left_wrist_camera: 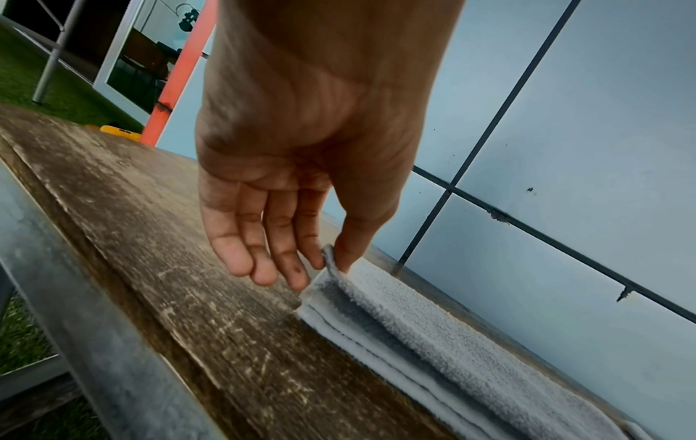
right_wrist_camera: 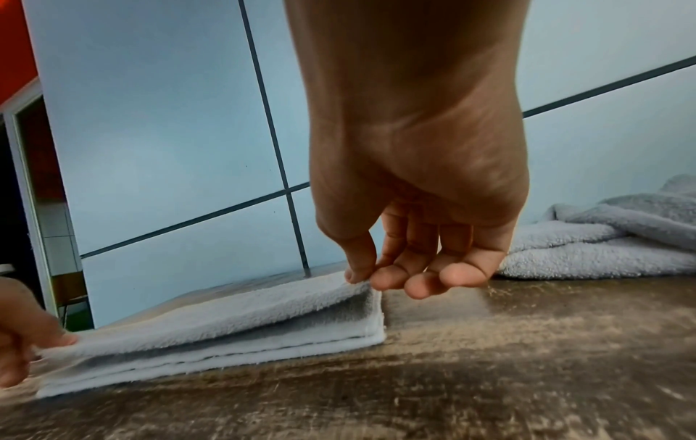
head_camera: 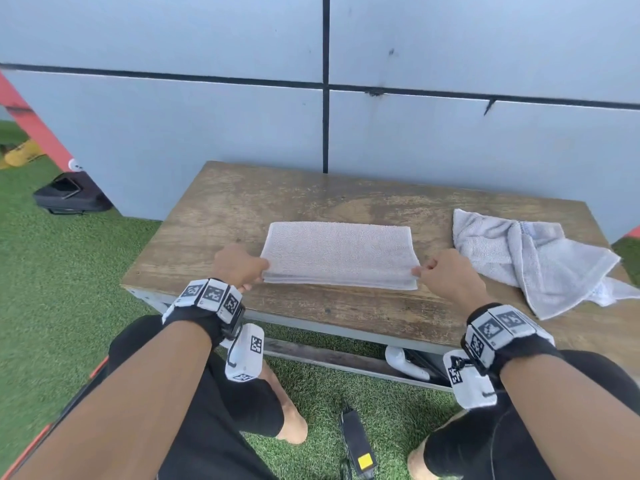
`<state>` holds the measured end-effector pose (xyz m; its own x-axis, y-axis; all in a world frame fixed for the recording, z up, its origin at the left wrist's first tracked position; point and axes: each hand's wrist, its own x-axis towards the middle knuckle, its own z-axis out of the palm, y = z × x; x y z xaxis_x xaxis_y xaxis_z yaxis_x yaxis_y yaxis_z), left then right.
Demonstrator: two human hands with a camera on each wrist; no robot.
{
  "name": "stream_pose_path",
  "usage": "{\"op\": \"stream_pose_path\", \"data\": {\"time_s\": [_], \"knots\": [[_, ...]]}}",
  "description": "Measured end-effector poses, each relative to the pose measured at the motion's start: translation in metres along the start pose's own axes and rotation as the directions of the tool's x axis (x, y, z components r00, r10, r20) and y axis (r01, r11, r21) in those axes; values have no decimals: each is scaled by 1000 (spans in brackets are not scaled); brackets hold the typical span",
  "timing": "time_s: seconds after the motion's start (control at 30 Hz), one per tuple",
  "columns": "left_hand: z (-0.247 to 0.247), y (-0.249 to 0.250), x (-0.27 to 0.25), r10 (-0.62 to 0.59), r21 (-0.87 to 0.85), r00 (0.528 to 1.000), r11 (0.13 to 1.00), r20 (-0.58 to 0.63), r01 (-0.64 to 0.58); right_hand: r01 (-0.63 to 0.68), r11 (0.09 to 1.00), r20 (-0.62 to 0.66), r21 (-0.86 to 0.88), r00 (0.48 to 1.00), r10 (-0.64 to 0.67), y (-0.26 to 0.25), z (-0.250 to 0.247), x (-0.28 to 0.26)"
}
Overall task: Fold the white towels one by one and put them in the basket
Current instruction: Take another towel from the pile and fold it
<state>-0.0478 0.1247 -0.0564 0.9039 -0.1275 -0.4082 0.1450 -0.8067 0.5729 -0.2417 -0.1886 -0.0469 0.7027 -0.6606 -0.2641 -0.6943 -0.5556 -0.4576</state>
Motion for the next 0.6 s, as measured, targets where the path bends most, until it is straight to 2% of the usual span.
{"op": "stream_pose_path", "data": {"time_s": [0.13,0.23,0.3,0.37,0.4,0.47,0.57,0.6], "knots": [[1,-3,2,-38,9,995,999,90,38,-3,1000,59,-26,998,5,5,0,4],[1,-6,0,-87,44,984,996,157,81,-64,997,127,-49,989,70,6,0,2],[2,-4,0,-46,138,995,990,87,34,-83,995,100,-50,991,87,3,0,-3],[7,3,-2,107,222,991,971,-84,-86,-37,998,-50,-51,998,34,-5,2,-8],[11,8,-4,207,220,967,960,-149,-172,18,998,-134,-64,991,-26,-8,5,-7],[24,21,-6,416,223,890,900,-184,-375,159,981,-213,-114,960,-181,-23,15,-5],[52,49,-4,681,324,726,712,-100,-623,342,927,-169,-156,915,-366,-52,38,7],[63,55,-2,718,353,695,663,-48,-660,391,905,-145,-169,898,-415,-62,47,9]]}}
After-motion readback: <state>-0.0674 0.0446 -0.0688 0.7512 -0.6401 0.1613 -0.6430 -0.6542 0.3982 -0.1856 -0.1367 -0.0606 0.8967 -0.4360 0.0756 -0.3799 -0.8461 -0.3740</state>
